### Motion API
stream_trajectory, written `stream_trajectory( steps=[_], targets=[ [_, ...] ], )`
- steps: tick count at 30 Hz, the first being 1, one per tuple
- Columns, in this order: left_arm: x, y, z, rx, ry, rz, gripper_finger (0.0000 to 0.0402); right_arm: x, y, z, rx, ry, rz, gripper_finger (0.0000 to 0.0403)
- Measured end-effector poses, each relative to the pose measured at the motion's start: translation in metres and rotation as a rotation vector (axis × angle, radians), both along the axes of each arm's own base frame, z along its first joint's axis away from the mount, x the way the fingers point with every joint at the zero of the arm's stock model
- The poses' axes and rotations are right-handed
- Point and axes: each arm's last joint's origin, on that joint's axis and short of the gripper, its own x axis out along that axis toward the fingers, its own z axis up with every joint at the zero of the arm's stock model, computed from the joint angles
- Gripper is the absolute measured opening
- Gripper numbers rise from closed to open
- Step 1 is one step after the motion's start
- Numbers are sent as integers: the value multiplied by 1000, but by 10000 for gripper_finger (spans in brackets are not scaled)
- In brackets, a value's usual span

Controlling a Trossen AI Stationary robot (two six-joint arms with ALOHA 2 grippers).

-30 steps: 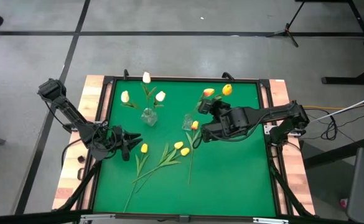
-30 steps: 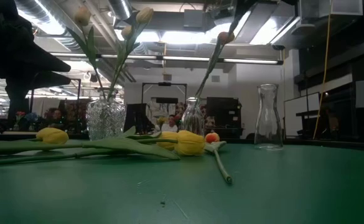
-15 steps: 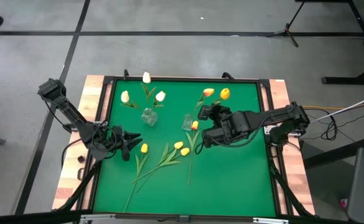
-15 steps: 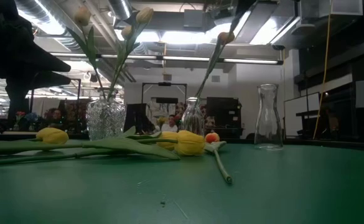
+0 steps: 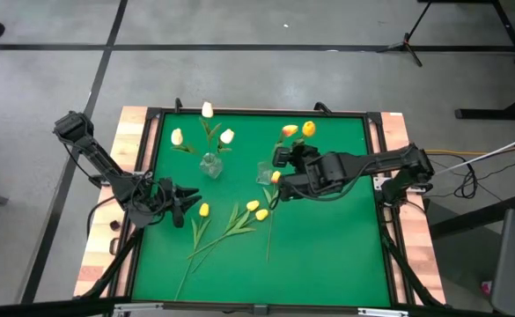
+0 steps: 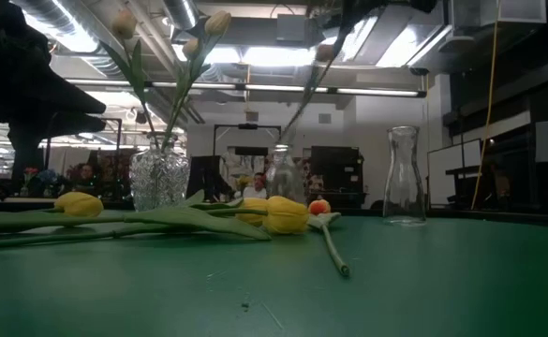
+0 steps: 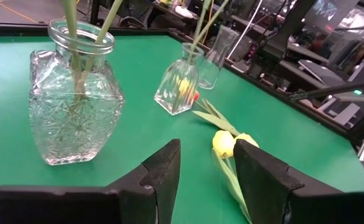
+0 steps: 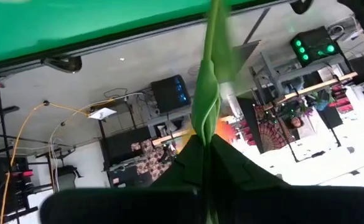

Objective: Sort flowers into vase by color
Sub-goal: Put the bottom yellow red flower into the middle transparent vase

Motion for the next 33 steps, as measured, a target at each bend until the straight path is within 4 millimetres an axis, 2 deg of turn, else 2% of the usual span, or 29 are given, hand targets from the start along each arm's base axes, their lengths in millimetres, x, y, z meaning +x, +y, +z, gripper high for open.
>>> stream_trajectory(
  steps=[5,14,22,33],
  targets=[
    [0,0,-1,8,8,0,147,4,-4,-8,7,41,-14,12],
    [0,0,-1,8,9,0,147,1,-3,-7,10,40,-33,12],
    [0,0,-1,7,8,0,147,4,-3,-7,-8,80,24,12],
    [0,1,-1,10,7,5,147,26,-8,-17,-5,97,86,12]
  ],
)
